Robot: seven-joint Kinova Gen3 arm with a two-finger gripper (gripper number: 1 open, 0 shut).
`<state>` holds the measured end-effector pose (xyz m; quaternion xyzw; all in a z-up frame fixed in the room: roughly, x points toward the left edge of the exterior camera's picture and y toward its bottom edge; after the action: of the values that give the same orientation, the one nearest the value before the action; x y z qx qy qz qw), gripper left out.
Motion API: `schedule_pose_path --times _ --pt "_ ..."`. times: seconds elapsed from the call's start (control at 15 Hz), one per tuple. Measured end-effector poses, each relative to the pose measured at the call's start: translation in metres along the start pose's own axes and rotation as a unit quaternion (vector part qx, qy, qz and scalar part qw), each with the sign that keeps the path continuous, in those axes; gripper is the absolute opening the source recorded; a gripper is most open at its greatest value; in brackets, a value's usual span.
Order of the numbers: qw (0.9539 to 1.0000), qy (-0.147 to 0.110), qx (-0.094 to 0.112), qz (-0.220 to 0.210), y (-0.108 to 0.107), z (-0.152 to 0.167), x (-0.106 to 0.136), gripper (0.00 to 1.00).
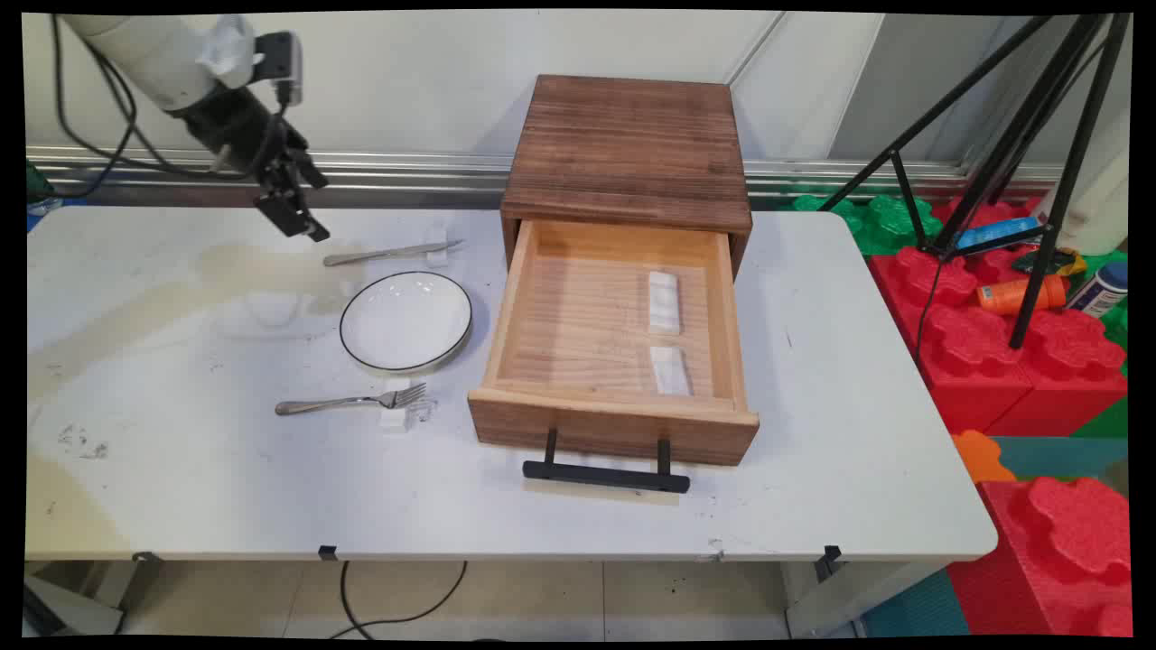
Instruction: Pick up the knife from the left of the white plate
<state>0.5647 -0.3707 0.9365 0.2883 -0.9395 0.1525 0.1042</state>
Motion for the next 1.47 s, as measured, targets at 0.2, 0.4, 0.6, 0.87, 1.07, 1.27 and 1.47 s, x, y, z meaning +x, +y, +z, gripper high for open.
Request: schedule_pose_path --times 0.2,0.4,0.6,0.87,1.07,1.27,1.47 --pt "0.9998 -0.011 0.002 0.017 -0.015 0.019 0.014 1.00" --pt "0.9991 -0.024 0.001 0.036 -0.031 0.040 0.027 1.00" --pt "0.9977 -0.038 -0.005 0.056 -0.047 0.062 0.037 1.00" --pt "0.9948 -0.052 -0.021 0.085 -0.064 0.090 0.048 1.00" --pt "0.9919 -0.059 -0.038 0.106 -0.075 0.114 0.056 1.00" --pt "0.9902 -0.061 -0.051 0.115 -0.081 0.132 0.060 1.00" --pt "0.9882 -0.060 -0.067 0.124 -0.087 0.152 0.063 1.00"
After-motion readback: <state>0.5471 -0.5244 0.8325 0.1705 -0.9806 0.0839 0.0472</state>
